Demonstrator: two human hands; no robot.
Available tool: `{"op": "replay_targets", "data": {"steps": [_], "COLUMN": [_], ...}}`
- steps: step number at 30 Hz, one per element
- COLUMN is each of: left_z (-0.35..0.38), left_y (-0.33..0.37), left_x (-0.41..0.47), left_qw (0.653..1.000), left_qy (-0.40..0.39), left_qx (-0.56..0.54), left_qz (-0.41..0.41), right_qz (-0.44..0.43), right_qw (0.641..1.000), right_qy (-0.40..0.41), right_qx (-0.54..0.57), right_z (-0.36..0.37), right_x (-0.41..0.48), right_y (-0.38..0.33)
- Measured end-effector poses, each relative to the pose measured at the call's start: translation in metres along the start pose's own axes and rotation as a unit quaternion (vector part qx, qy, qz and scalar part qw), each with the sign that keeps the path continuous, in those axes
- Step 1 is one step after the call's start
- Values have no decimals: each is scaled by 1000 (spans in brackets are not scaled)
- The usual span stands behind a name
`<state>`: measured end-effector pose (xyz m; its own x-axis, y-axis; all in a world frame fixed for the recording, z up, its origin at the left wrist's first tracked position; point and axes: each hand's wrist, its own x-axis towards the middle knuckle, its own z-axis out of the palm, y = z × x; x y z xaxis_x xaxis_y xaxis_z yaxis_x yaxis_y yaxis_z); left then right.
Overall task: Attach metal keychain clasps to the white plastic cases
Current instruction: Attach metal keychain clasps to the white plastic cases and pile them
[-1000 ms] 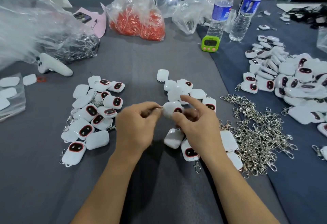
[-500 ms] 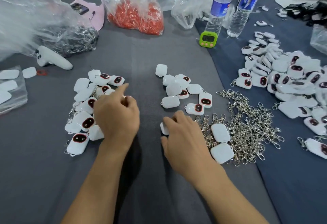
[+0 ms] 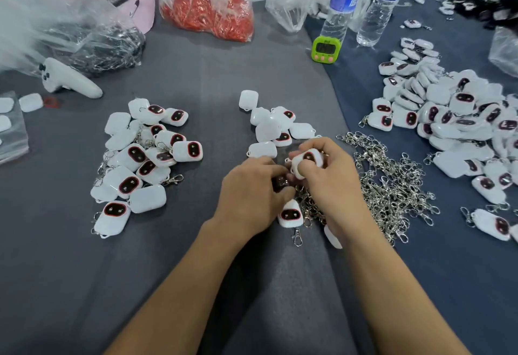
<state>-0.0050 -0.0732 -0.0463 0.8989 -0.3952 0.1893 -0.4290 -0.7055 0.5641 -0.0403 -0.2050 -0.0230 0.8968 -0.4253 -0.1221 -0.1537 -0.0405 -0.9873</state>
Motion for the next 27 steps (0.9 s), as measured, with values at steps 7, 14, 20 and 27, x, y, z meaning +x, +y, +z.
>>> {"op": "replay_targets", "data": {"steps": [7, 14, 20, 27], "left_z": [2, -15, -17, -17], "left_y": [-3, -23, -36, -39], "left_x": [2, 0, 8, 14], "left_qw": [1000, 979, 960, 941], "left_qy": [0, 68, 58, 71], "left_qx": [1, -150, -242, -308], "left_qz": [-11, -119, -130, -120], "right_qz": [-12, -24, -37, -128], "right_qw": [994, 994, 997, 981], "right_qy": [-43, -22, -52, -75], "right_qx": [99, 103, 45, -125], "right_z": [1, 15, 31, 29], "right_x": [6, 17, 27, 22], "right_y": [3, 8, 20, 27]}}
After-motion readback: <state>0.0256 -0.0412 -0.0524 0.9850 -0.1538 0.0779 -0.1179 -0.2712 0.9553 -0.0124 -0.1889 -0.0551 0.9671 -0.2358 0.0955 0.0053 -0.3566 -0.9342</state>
